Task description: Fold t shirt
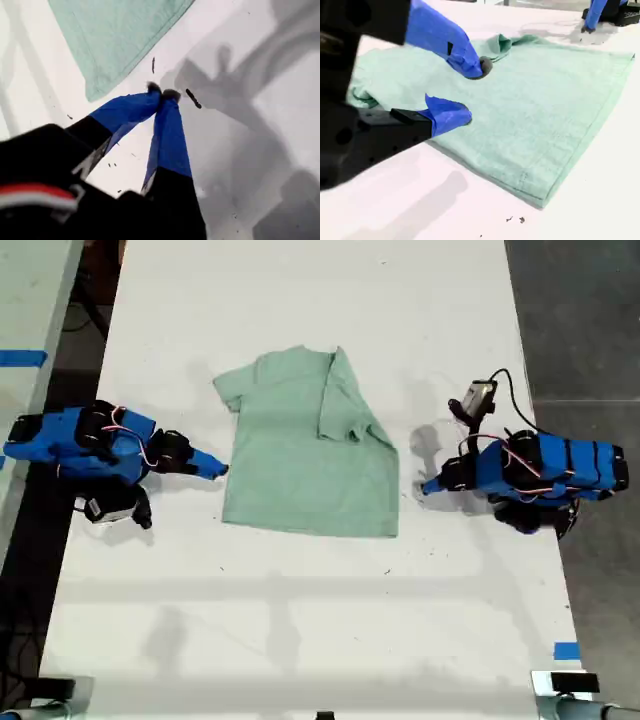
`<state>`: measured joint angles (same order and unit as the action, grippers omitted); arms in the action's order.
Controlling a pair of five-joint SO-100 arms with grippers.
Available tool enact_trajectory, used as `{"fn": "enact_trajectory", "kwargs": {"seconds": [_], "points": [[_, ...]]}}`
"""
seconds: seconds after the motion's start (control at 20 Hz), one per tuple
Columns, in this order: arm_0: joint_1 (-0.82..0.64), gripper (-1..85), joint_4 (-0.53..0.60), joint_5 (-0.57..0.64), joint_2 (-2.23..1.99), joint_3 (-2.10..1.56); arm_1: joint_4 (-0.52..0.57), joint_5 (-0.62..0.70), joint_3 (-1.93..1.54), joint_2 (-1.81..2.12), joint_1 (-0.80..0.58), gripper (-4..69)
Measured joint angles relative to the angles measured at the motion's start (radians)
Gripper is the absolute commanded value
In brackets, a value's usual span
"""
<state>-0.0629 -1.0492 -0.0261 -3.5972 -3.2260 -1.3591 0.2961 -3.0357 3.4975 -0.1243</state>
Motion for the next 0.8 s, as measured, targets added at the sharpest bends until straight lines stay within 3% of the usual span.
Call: {"fn": "enact_trajectory", "kwargs": {"seconds": [0.2, 0.5, 0.65, 0.8], "points": [[-0.115, 0.0, 0.084, 0.005, -0.002, -0.009, -0.031, -0.152, -0.002, 0.000, -0.018, 1.1], [-0.112, -0.1, 0.117, 0.006, 0.003, 0.025, -0.032, -0.169, -0.002, 0.000, -0.014, 1.1], [-0.164, 0.0, -0.018, 0.083, 0.268, 0.296, -0.032, -0.172, -0.002, 0.000, -0.014, 1.1], [-0.362, 0.7, -0.244, 0.307, 0.851, 0.836, -0.032, -0.172, -0.002, 0.000, -0.014, 1.1]]}}
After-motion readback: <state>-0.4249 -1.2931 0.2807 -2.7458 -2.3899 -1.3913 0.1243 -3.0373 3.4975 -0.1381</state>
